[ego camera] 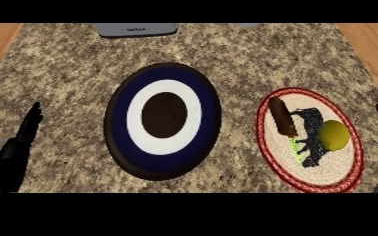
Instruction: Pick the lemon from the placemat and place it in the plate
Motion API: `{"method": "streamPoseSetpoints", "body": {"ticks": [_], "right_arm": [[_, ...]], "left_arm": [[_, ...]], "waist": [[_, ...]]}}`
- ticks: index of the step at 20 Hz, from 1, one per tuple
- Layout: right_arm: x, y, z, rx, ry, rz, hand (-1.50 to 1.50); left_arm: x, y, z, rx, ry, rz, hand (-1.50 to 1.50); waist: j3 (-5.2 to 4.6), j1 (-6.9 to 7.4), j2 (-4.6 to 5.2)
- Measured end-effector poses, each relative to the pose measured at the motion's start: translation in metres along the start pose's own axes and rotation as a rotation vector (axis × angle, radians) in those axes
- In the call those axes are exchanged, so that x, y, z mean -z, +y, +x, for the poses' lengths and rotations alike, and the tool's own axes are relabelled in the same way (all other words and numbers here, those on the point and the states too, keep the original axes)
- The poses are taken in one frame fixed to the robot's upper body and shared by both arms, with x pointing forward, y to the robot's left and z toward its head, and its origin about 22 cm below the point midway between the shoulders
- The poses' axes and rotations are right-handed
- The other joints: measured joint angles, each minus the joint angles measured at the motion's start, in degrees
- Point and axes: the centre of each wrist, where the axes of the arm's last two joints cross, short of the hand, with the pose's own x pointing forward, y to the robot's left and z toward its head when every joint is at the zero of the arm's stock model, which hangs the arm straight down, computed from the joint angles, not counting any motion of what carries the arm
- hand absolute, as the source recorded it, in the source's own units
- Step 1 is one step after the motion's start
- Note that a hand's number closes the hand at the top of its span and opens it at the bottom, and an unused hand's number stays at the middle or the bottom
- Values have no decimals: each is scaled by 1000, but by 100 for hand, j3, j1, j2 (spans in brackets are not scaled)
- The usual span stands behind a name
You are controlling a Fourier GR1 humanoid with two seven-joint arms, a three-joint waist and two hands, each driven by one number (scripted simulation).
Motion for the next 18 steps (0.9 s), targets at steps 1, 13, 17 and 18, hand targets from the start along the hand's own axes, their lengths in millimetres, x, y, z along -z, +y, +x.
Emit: {"method": "streamPoseSetpoints", "body": {"ticks": [1,13,17,18], "right_arm": [[-3,-3,4,-6,-25,-40,-150],[-70,-71,29,-336,156,61,-150],[-60,-95,41,-452,261,119,-150],[-55,-99,44,-479,286,131,-150]], "left_arm": [[-1,-3,2,0,-1,-9,0],[6,-20,19,1,-48,-69,0],[7,-22,24,3,-60,-78,0],[8,-23,24,3,-58,-83,0]], "waist": [[3,53,2],[-19,412,88],[-25,490,116],[-26,501,123]]}}
